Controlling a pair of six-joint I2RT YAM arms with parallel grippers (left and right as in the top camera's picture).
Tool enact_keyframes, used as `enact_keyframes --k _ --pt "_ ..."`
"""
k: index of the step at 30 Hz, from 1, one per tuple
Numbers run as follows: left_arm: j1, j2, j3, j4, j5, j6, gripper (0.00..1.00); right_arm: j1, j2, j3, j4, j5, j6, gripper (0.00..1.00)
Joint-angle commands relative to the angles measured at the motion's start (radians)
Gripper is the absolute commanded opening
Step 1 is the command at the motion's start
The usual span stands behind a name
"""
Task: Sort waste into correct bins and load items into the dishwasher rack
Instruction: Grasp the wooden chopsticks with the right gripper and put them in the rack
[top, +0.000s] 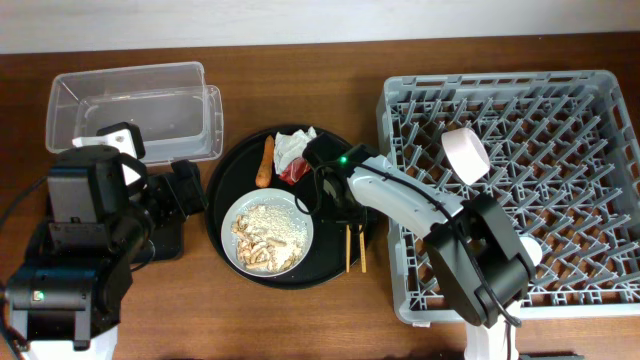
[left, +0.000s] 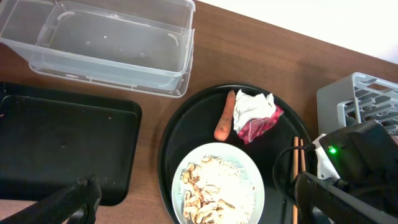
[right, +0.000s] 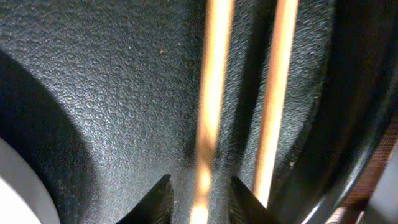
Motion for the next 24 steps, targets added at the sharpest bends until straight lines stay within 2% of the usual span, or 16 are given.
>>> enact_keyframes --k 1,2,4,7,11,14,18,20,21,22,23,24 --pt "0.003 -0.008 0.012 0.002 -0.011 -0.010 0.99 -0.002 0.016 0.000 0.002 -0.035 0.018 0.27" --pt "0.003 -0.008 0.012 0.002 -0.011 -0.010 0.99 -0.003 0.021 0.000 0.003 -0.035 0.022 0.27" --pt "0.003 -0.008 0.012 0.002 -0.011 -0.010 0.99 -0.003 0.021 0.000 0.009 -0.036 0.021 0.04" --pt "0.003 -0.008 0.012 0.002 -0.011 -0.010 0.99 -0.003 -0.013 0.031 -0.011 -0.040 -0.002 0.04" --pt "0.003 -0.008 0.012 0.002 -0.011 -0.010 0.99 -0.011 -0.180 0.132 -0.091 -0.027 -0.070 0.04" --pt "0.003 -0.008 0.012 0.002 -0.011 -0.010 0.99 -0.104 -0.336 0.154 -0.142 0.179 -0.079 0.04" --pt "0.003 -0.008 0.012 0.002 -0.011 -0.010 0.99 -0.241 -0.332 0.134 -0.151 0.127 -0.276 0.04" --pt "0.003 -0.008 0.012 0.002 -0.011 -0.010 1.00 -0.288 -0.289 0.116 -0.166 0.141 -0.276 0.04" --pt "0.003 -0.008 0.012 0.002 -0.011 -0.010 0.99 -0.298 -0.273 0.116 -0.169 0.137 -0.276 0.07" --pt "0.003 -0.008 0.012 0.002 -0.011 -0.010 0.99 -0.298 -0.261 0.116 -0.171 0.137 -0.276 0.23" --pt "0.003 -0.008 0.012 0.002 -0.011 -0.010 0.99 -0.295 -0.261 0.116 -0.175 0.137 -0.276 0.43" --pt "0.003 -0.008 0.012 0.002 -0.011 -0.010 0.99 -0.283 -0.270 0.116 -0.176 0.137 -0.273 0.52"
